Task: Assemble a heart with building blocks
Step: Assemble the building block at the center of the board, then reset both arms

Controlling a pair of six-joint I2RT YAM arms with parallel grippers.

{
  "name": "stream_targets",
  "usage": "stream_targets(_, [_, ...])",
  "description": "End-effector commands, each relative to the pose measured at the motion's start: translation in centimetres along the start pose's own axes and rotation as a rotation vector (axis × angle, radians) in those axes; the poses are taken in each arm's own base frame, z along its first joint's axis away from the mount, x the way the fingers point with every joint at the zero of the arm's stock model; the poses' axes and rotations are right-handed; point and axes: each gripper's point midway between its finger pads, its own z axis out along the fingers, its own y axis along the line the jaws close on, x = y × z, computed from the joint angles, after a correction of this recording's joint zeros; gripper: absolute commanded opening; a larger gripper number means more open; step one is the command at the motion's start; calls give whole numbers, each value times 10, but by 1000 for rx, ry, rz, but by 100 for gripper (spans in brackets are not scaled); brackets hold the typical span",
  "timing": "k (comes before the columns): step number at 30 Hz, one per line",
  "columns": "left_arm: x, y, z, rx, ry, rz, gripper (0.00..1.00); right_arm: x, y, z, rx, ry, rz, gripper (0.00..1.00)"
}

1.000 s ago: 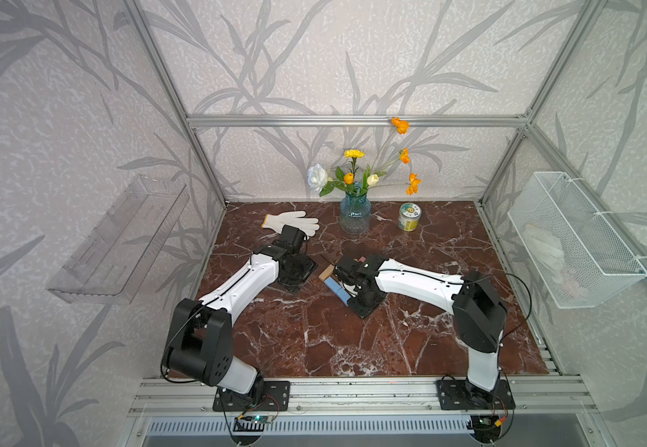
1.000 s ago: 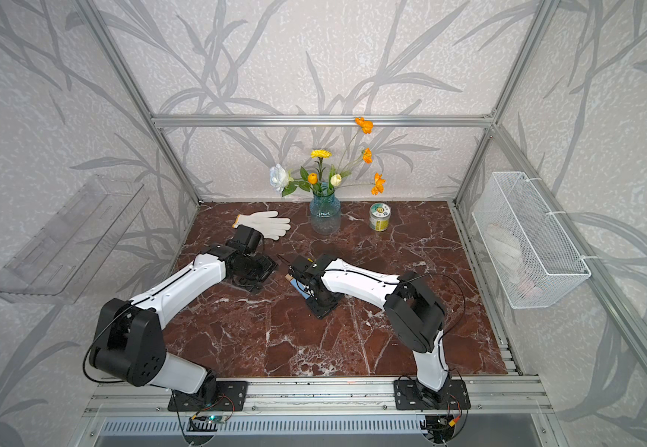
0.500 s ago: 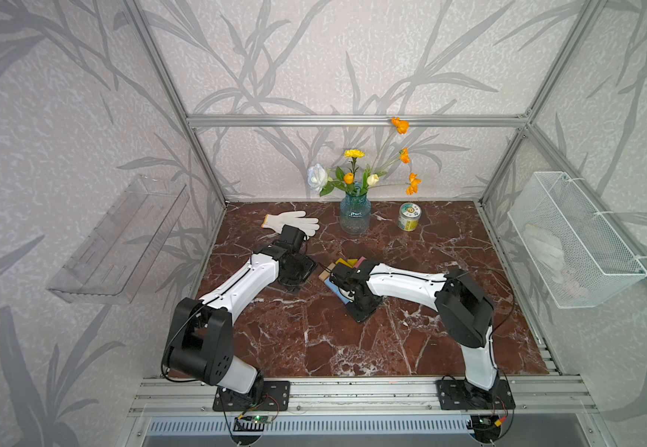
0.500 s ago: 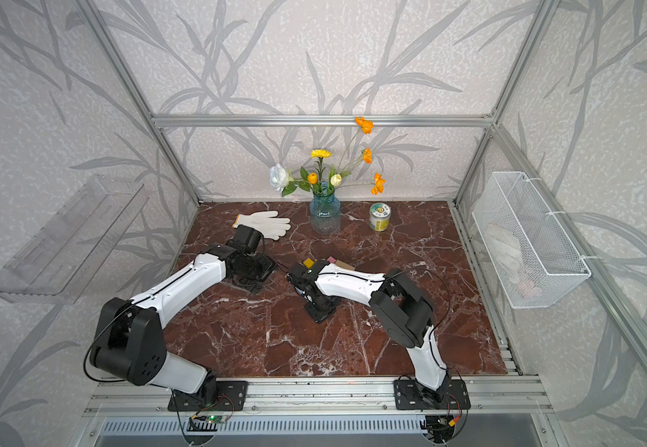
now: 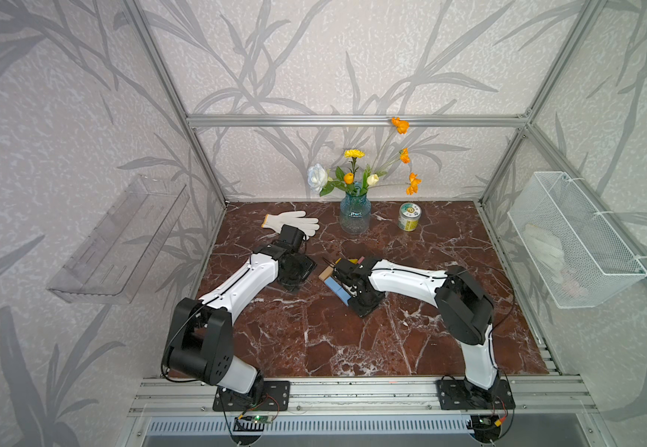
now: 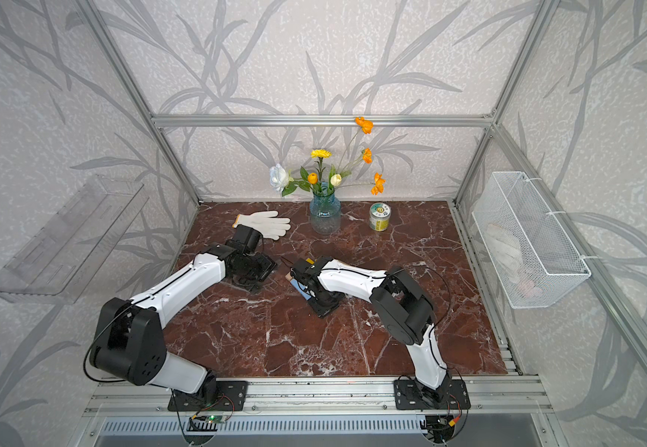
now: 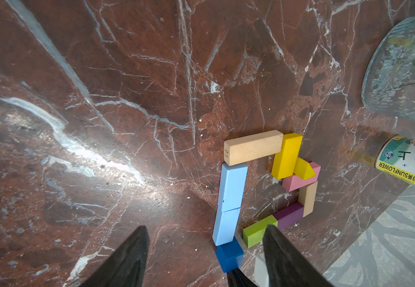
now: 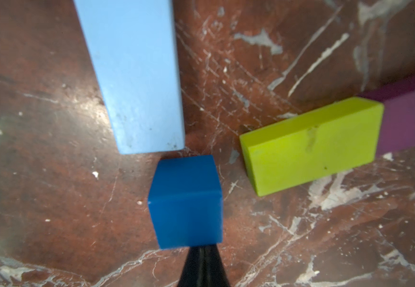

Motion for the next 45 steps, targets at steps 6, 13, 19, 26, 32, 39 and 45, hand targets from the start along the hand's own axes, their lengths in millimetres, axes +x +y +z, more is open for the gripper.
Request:
stream_targets(6, [-1, 6, -7, -8, -8, -3, 73, -11, -6, -3, 24, -14, 16, 0])
stream_targets(13, [-1, 6, -7, -5, -7, -4, 74, -8, -10, -5, 36, -12, 25, 0])
stream_targets(19, [-2, 3, -10, 11, -13, 10, 74, 0, -21, -22, 75, -50, 56, 0])
stream_targets(26, [-21, -28, -43, 108, -113, 166, 74, -9, -45, -108, 106, -308, 125, 13])
stream_targets(32, [-83, -49, -143, 92, -551, 396, 77, -7, -93, -209, 66, -762, 276, 99])
stream_targets(39, [-136, 17, -212, -134, -1195, 506, 100, 52, -197, -220, 406, -928, 503, 99])
stream_targets(45, [-142, 87, -148, -184, -1160, 513, 100, 90, -260, -114, 487, -821, 632, 99])
